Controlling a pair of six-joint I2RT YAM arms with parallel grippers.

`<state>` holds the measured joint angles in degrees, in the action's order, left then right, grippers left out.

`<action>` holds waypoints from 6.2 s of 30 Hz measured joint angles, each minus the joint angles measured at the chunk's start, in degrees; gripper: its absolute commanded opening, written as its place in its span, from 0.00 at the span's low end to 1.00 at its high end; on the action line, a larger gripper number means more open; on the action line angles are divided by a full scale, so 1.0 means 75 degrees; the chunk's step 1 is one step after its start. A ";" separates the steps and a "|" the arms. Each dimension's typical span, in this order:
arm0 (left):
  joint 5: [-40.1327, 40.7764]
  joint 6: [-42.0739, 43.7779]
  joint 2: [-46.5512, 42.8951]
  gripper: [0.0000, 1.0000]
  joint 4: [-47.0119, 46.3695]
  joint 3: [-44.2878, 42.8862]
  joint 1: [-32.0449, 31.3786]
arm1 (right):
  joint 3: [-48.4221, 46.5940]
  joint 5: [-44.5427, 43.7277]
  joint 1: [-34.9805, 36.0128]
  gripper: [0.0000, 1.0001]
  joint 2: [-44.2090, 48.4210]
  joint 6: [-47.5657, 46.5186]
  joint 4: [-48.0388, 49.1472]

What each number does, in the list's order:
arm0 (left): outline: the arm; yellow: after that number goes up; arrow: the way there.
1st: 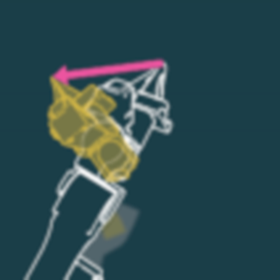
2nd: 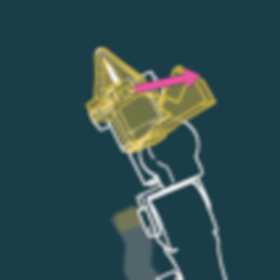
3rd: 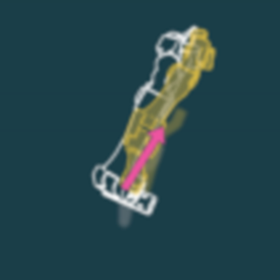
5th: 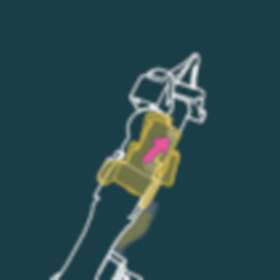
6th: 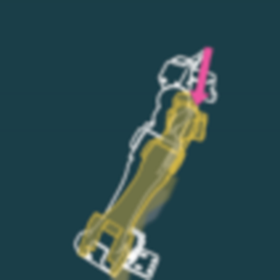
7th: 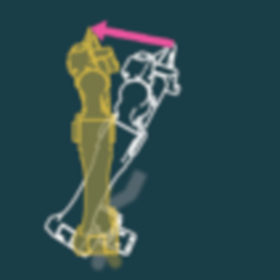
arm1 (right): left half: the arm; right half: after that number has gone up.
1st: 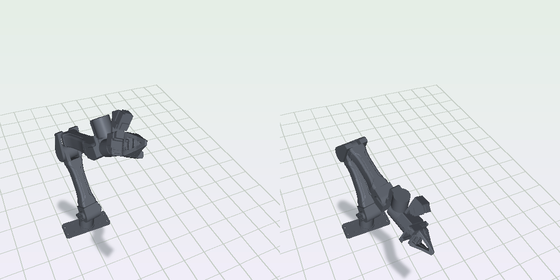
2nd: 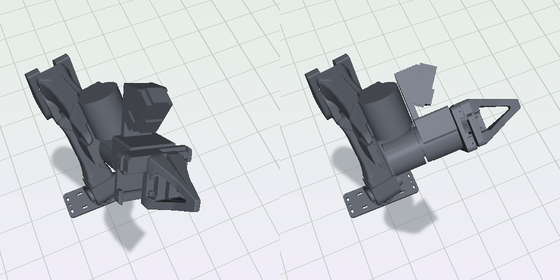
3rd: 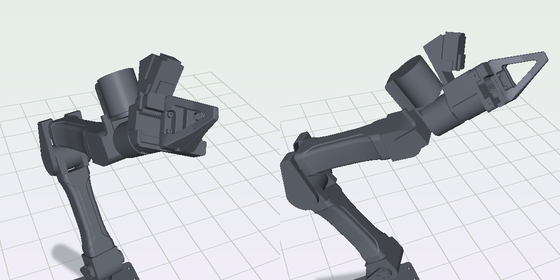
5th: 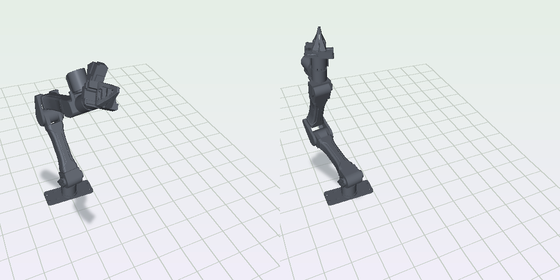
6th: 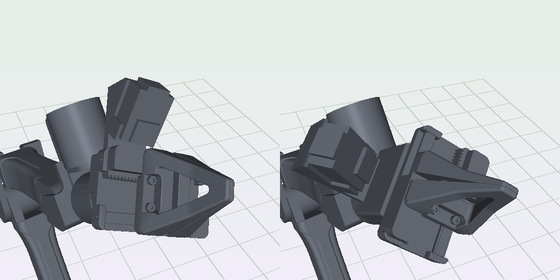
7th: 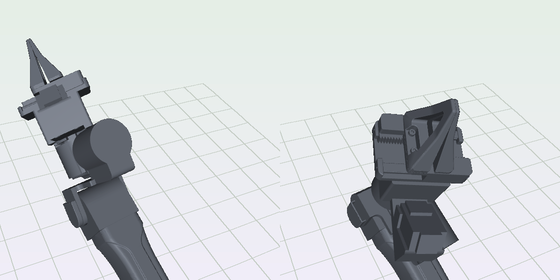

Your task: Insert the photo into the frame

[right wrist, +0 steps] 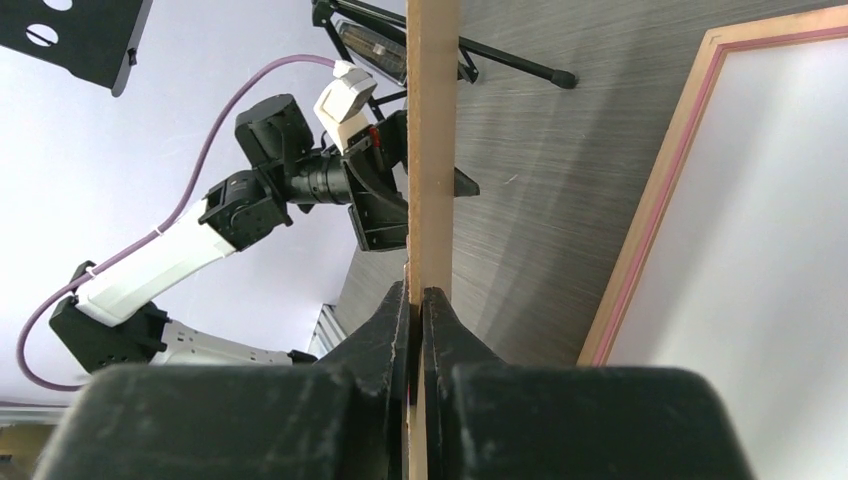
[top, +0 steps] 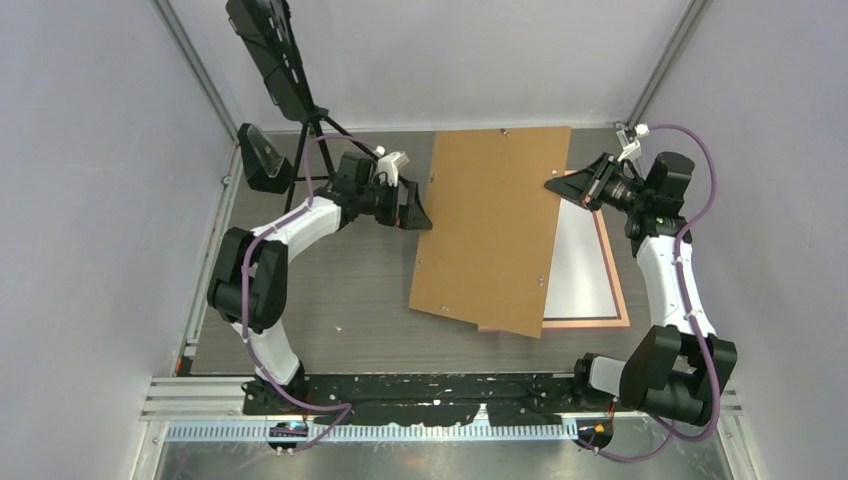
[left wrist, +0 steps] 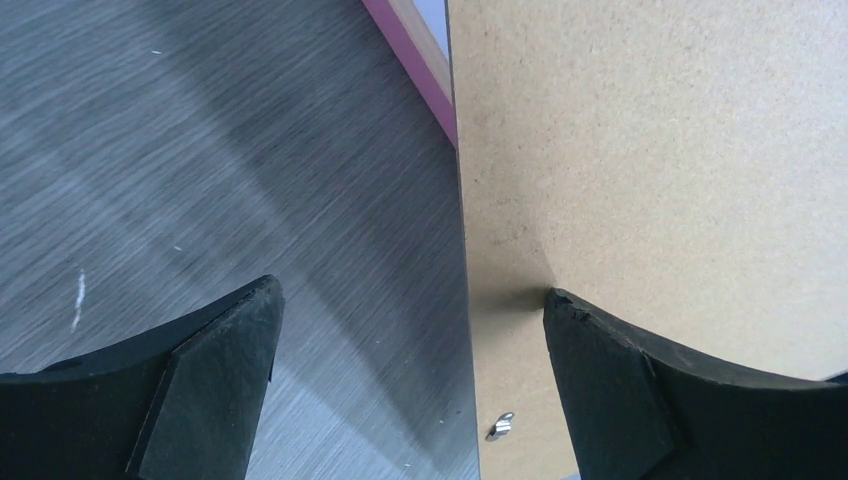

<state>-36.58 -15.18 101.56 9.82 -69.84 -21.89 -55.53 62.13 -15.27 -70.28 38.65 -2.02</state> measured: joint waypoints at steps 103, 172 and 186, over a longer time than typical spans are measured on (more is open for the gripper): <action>-0.1072 0.0050 -0.0761 0.99 0.0050 0.0201 0.0087 | -0.8632 0.0353 -0.1804 0.05 -0.7341 -0.7324 -0.9722; -0.1075 0.0055 -0.0423 0.99 0.0385 -0.0023 0.0087 | -0.8239 0.0458 -0.1515 0.06 -0.8545 -0.7481 -0.9288; -0.1067 0.0073 -0.0391 0.99 0.0391 -0.0029 0.0087 | -0.8311 0.0475 -0.1594 0.05 -0.8545 -0.8180 -1.0180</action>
<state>-44.58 -14.63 98.63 12.75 -70.06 -21.23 -117.86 65.69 -27.22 -134.37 -22.70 -78.37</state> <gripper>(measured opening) 0.992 0.093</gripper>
